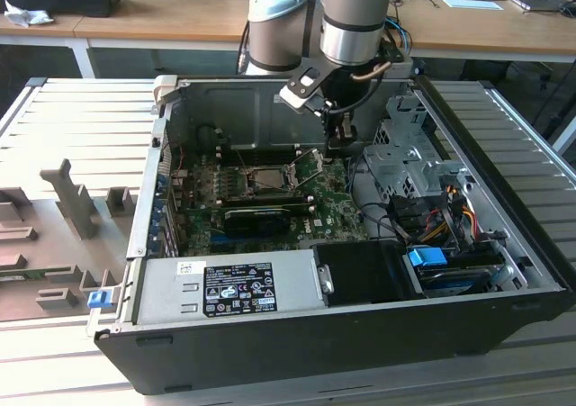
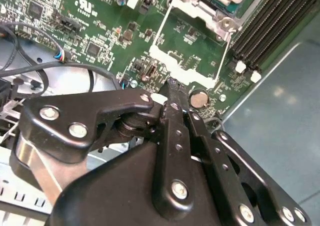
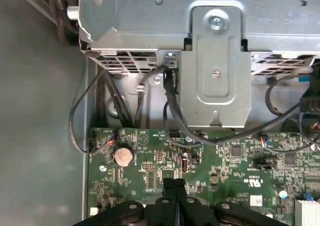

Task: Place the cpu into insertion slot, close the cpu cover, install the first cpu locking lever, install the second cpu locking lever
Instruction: 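Close the cpu cover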

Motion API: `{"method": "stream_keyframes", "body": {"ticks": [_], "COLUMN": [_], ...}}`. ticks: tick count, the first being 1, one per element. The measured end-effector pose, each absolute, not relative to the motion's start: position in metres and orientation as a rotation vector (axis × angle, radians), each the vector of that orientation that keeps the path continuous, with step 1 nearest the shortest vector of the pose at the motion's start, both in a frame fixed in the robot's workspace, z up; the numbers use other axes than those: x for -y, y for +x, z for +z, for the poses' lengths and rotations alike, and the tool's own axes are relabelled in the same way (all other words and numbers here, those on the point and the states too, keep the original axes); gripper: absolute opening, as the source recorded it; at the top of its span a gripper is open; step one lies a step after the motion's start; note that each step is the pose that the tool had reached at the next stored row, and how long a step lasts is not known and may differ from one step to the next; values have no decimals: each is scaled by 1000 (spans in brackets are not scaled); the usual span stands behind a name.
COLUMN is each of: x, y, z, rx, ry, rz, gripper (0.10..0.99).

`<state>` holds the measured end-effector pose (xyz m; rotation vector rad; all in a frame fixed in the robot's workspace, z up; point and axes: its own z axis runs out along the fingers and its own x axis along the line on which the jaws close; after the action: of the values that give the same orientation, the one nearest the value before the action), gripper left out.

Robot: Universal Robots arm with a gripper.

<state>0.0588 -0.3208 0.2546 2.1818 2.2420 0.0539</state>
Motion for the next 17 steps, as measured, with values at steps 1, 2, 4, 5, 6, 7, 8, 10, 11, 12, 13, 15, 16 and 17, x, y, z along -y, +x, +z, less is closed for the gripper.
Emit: {"method": "stream_keyframes", "body": {"ticks": [1,2,4,5,6,7,8,10,11,12,13,15,16,17], "x": [321,321,320,320,320,321,320,320,320,320,320,321,321,320], "y": [60,61,63,63,62,61,60,58,56,54,52,46,45,44], "z": [254,253,250,248,245,245,245,246,246,246,246,246,246,246], "rx": [-2243,-2245,-2246,-2247,-2251,-2254,-2257,-2262,-2262,-2262,-2262,-2262,-2262,-2262], "ry": [2181,2181,2181,2182,2185,2189,2192,2196,2196,2196,2196,2196,2196,2196], "rz": [53,52,50,49,41,33,28,19,18,18,18,18,18,18], "gripper": [106,106,106,106,106,106,106,106,106,106,106,106,106,106]}}
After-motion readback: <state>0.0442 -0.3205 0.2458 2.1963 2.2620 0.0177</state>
